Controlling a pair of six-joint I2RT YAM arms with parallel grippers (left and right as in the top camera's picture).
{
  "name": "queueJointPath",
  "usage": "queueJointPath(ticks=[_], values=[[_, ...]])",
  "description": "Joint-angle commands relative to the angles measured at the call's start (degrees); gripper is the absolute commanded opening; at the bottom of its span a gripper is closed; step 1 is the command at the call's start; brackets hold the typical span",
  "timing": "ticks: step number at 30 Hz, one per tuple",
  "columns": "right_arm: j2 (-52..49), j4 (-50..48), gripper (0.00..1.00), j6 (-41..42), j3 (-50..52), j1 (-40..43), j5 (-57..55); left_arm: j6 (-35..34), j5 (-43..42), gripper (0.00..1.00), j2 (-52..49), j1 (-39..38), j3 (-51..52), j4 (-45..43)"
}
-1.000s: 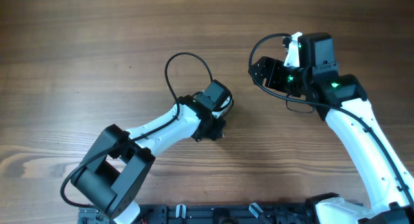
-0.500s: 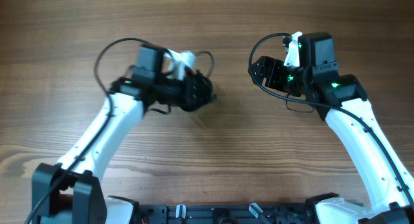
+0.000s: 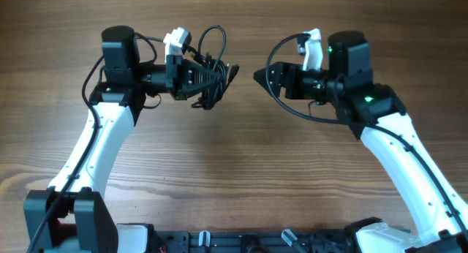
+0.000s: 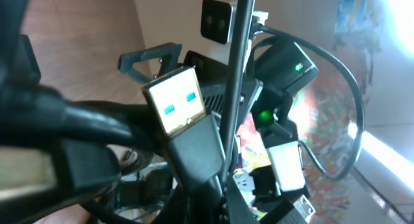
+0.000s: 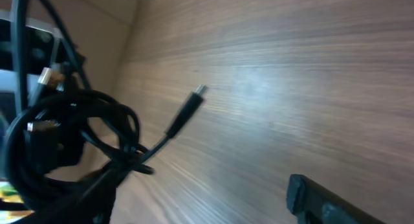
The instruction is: Untangle cables
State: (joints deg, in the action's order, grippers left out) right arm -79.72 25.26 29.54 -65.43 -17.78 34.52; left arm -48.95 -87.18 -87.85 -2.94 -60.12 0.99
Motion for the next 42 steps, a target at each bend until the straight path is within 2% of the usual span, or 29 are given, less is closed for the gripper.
queueJointPath(ticks=[1, 4, 7, 9, 11, 13, 16, 20, 23, 30, 37, 42], values=[[-1.5, -1.4, 0.81, 8.1, -1.3, -1.8, -0.5, -10.4, -2.1, 0.04, 0.7, 0.2, -0.9, -4.5], [-4.0, -4.9, 0.76, 11.2, -1.3, -3.7, -0.6, -16.2, -1.3, 0.04, 0.7, 0.1, -0.9, -9.9], [-7.2, -7.6, 0.71, 13.1, -1.3, -5.1, 1.8, -16.3, 0.0, 0.05, 0.7, 0.1, -0.9, -10.5], [-9.1, -10.2, 0.66, 13.0, -1.3, -6.0, 4.9, -16.5, 1.1, 0.04, 0.7, 0.1, -0.9, -10.5], [-9.6, -10.2, 0.65, 10.7, -1.3, -6.2, 5.3, -20.8, 4.7, 0.04, 0.7, 0.3, -0.9, -10.7], [-9.5, -10.3, 0.64, 5.4, -1.3, -6.2, 6.7, -27.0, 7.8, 0.04, 0.7, 0.9, -0.9, -12.6], [-9.5, -11.2, 0.63, 0.2, -1.3, -6.2, 9.4, -40.6, 11.0, 0.04, 0.7, 1.5, -0.9, -20.7], [-9.5, -15.3, 0.63, 0.1, -1.3, -6.2, 12.1, -53.7, 14.2, 0.04, 0.7, 1.5, -0.9, -30.0], [-9.5, -17.6, 0.63, 1.2, -1.3, -6.4, 11.9, -56.6, 15.4, 0.04, 0.7, 0.8, -0.9, -30.6], [-9.6, -20.9, 0.62, 6.7, -1.3, -8.1, 7.7, -57.0, 18.0, 0.06, 0.7, -2.4, -0.9, -30.6], [-9.7, -20.9, 0.46, 10.8, -1.3, -9.5, -2.5, -57.0, 18.3, 0.06, 0.7, -3.0, -0.9, -30.6], [-11.1, -21.6, 0.36, 12.3, -1.3, -11.1, -5.7, -58.3, 18.6, 0.06, 0.7, -3.1, -0.9, -30.6]])
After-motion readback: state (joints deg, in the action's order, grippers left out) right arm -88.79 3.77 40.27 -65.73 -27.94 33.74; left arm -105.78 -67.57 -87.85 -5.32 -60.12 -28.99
